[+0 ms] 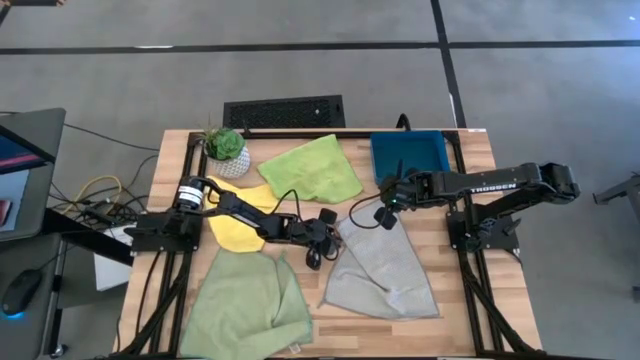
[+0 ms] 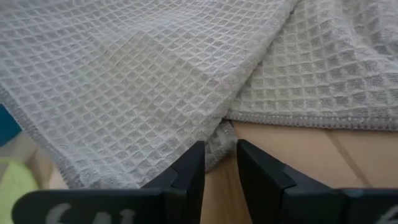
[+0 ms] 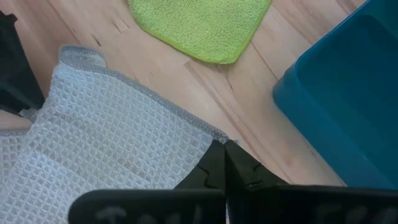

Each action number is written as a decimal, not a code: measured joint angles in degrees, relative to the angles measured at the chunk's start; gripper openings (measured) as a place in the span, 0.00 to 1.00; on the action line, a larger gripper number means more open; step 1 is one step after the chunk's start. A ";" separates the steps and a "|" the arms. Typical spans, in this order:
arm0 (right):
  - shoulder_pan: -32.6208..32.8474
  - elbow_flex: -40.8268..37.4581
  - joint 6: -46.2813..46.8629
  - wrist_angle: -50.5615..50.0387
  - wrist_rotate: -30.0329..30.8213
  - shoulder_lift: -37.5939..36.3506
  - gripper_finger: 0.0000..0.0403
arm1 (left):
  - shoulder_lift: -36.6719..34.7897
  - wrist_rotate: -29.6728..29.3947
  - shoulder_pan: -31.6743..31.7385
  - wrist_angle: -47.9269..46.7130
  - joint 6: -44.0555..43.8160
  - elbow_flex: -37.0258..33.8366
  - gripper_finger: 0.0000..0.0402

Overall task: Fold microfiber towels
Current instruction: Fold the gray microfiber towel

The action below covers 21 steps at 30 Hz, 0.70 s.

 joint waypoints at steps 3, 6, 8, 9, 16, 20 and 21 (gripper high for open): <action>0.00 0.00 0.00 0.00 0.00 0.00 0.02 | 0.00 0.00 0.00 -0.20 -0.39 0.00 0.15; -0.02 0.00 0.02 0.00 0.00 0.00 0.02 | 0.00 0.70 0.00 -0.75 -0.15 0.00 0.05; -0.02 0.00 0.02 0.00 0.00 0.00 0.02 | 0.00 1.45 0.00 -0.84 -0.23 0.00 0.01; -0.02 0.00 0.01 0.00 0.00 0.00 0.02 | 0.00 1.69 0.02 -0.86 -0.35 0.00 0.01; -0.02 0.00 0.02 -0.06 -0.13 0.00 0.02 | -0.04 1.67 0.00 -1.70 -2.35 0.04 0.00; -0.02 0.01 0.59 -1.53 -0.24 -0.82 0.02 | -0.86 1.50 -0.50 -3.56 -3.65 0.02 0.00; -0.02 0.04 0.94 -1.81 -0.24 -1.26 0.02 | -1.32 0.70 -0.70 -4.73 -3.63 0.02 0.00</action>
